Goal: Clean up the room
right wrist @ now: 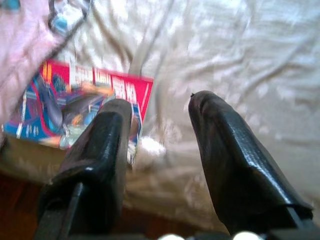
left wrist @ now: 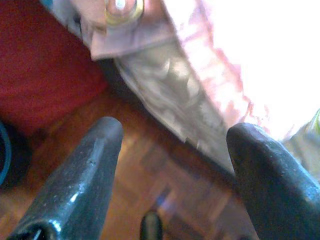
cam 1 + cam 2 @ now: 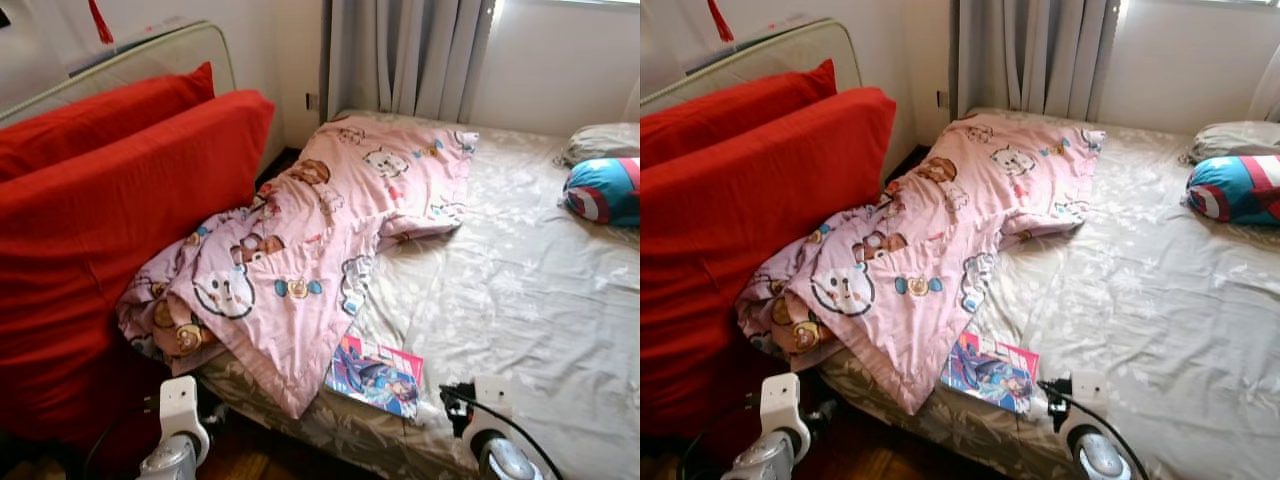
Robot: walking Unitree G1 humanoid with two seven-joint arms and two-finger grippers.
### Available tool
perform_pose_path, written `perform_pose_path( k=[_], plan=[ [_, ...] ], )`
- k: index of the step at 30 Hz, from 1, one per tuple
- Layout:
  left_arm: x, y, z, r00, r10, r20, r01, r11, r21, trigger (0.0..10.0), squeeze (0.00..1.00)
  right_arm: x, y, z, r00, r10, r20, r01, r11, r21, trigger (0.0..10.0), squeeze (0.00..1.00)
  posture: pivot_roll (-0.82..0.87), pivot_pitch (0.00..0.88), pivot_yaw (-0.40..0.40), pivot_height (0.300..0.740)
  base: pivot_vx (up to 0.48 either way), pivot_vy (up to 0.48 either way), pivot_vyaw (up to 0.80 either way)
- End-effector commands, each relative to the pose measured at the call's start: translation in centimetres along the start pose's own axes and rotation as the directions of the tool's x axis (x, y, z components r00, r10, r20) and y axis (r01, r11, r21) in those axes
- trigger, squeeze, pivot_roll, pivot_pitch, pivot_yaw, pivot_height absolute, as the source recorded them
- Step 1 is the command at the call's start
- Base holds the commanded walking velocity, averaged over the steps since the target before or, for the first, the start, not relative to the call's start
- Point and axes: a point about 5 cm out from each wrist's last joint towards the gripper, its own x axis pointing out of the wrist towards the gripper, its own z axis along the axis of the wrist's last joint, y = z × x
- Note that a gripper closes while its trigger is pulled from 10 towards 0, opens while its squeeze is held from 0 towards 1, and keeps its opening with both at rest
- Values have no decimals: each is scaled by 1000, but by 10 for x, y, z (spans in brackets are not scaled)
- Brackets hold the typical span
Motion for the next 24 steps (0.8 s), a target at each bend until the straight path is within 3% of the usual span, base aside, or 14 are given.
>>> perform_pose_path(
  k=[1,4,5,7,12,17,18,19,20,21,24],
  plan=[
    [0,2,6,998,5,57,-4,1000,-15,10000,0,-1,0,4,999,-9,52,8,1000,18,10000,0,-175,0,9,740,0,0,0],
    [-1,2,11,994,-3,109,8,999,-41,10000,0,-1,1,8,995,-2,102,0,1000,26,10000,0,-172,0,14,740,0,0,0],
    [-1,2,14,989,0,148,9,998,-60,10000,0,26,2,99,943,13,332,-13,1000,-2,10000,0,-173,0,17,740,0,0,0],
    [-2,2,16,985,-3,171,13,998,-58,10000,0,32,4,147,894,22,448,-18,1000,-12,10000,0,-173,0,17,740,0,0,0],
    [-3,1,22,973,-31,228,39,999,-30,10000,0,30,10,175,835,39,548,-34,999,-19,10000,0,-171,0,23,740,0,0,0],
    [-4,2,23,968,-37,247,46,998,-30,10000,0,28,21,186,799,87,596,-69,996,-53,10000,0,-172,0,23,740,0,0,0],
    [-2,-1,36,951,-42,306,49,999,-13,10000,0,28,22,188,792,89,605,-74,996,-50,10000,0,-172,0,23,740,0,0,0],
    [-2,-1,36,951,-42,306,49,999,-13,10000,0,28,22,188,792,89,605,-74,996,-50,10000,0,-172,0,23,740,0,0,0],
    [2,-13,98,852,-71,518,66,997,28,10000,0,26,23,190,779,87,621,-75,996,-45,10000,0,-172,0,23,740,0,0,0],
    [1,-17,119,807,-80,586,71,997,39,10000,0,25,23,192,773,86,628,-76,996,-44,10000,0,-172,0,23,740,0,0,0],
    [-2,-21,135,755,-99,649,89,995,48,10000,0,22,25,195,745,103,659,-77,995,-69,10000,0,-172,0,23,740,0,0,0]
  ],
)
